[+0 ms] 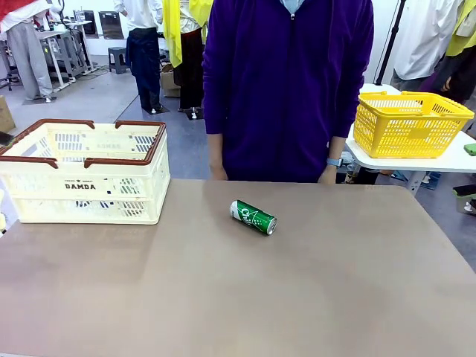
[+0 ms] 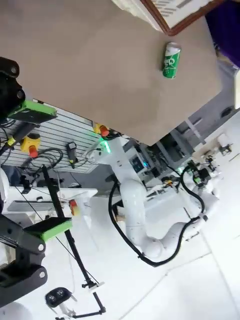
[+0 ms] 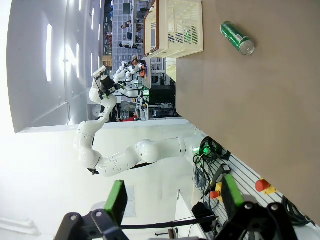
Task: Place the drinks into the Shopping basket.
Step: Pick up one drink and place it into the Shopping basket.
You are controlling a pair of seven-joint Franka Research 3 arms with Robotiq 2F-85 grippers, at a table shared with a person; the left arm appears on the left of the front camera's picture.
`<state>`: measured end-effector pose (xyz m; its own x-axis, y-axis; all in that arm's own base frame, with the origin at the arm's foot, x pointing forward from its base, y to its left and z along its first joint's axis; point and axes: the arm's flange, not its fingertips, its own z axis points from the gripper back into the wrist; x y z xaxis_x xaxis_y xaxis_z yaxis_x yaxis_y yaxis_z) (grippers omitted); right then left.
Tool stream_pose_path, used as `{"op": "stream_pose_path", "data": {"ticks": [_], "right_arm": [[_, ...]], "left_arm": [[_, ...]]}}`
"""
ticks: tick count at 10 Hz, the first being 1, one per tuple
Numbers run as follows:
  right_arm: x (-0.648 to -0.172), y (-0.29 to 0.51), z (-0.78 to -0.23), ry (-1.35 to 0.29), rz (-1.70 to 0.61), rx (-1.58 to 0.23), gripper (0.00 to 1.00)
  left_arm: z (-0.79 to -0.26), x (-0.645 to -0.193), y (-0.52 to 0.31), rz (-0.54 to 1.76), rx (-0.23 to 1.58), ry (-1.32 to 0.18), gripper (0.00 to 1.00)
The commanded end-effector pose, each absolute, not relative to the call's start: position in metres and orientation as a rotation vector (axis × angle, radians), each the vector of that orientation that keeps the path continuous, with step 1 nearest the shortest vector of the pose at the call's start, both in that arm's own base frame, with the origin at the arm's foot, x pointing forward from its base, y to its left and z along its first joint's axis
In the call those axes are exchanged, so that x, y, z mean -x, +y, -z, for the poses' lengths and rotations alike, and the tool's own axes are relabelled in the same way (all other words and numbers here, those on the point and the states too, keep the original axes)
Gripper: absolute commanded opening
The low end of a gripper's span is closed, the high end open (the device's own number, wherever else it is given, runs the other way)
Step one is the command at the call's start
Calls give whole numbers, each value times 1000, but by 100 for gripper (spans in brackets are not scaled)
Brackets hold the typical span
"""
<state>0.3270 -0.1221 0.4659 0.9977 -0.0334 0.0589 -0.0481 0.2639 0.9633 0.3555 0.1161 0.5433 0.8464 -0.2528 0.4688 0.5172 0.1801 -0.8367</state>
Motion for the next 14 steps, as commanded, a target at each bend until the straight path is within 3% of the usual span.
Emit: {"op": "stream_pose_path", "data": {"ticks": [1,7,8,11,14], "right_arm": [[-326,-122,-470,-65,-7,-1306,100],[-326,-122,-470,-65,-7,-1306,100],[-326,-122,-470,-65,-7,-1306,100],[-326,-122,-470,-65,-7,-1306,100],[-326,-122,-470,-65,-7,-1306,100]], "left_arm": [[-553,-363,111,574,1254,-234,100],[-553,-363,108,581,1254,-237,100],[-568,-387,85,645,1202,-216,100],[-607,-458,-72,720,834,-11,100],[-580,-476,-219,679,502,124,100]]}}
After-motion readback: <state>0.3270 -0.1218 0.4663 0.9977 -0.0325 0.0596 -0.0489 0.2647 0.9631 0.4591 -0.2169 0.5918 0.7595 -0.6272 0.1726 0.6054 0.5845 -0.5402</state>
